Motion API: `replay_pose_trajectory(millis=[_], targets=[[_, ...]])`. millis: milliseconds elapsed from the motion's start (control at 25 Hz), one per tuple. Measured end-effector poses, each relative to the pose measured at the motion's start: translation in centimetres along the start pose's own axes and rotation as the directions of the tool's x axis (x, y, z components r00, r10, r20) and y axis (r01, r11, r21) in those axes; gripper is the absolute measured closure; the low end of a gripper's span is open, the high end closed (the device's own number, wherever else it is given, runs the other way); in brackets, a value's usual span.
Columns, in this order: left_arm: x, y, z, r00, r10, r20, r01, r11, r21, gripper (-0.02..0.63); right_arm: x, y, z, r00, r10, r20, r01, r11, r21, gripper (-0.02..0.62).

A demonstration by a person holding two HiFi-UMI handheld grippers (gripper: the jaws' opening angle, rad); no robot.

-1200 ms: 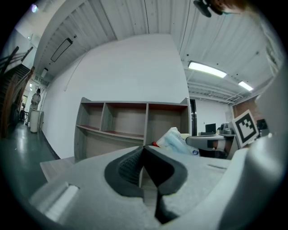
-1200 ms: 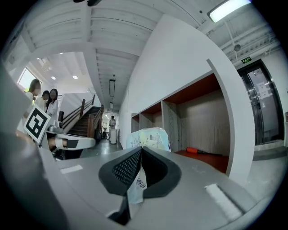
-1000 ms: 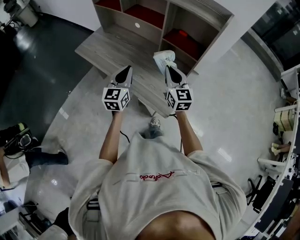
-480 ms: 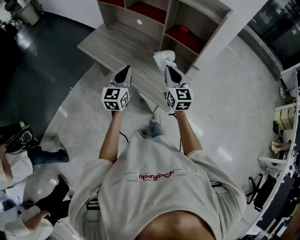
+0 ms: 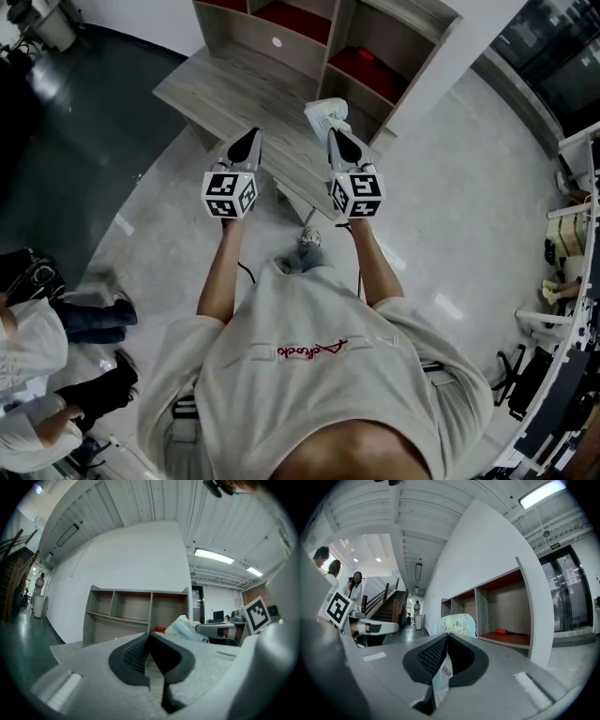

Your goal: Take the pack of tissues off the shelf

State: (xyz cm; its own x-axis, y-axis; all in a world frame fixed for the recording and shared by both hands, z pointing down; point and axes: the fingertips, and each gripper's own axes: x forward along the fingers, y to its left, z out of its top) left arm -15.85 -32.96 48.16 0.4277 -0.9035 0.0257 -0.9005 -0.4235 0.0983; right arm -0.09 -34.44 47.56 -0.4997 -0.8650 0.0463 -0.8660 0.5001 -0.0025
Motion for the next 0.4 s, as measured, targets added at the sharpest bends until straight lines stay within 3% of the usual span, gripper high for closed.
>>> replay_pose_trajectory(millis=[400], targets=[[0.04, 0.70, 0.01, 1.000, 0.003, -0.001, -0.003, 1.000, 0.009, 0.604, 0.85, 0.54, 0.47, 1.000, 0.010, 0.007, -0.010, 1.000, -0.013, 0.588]])
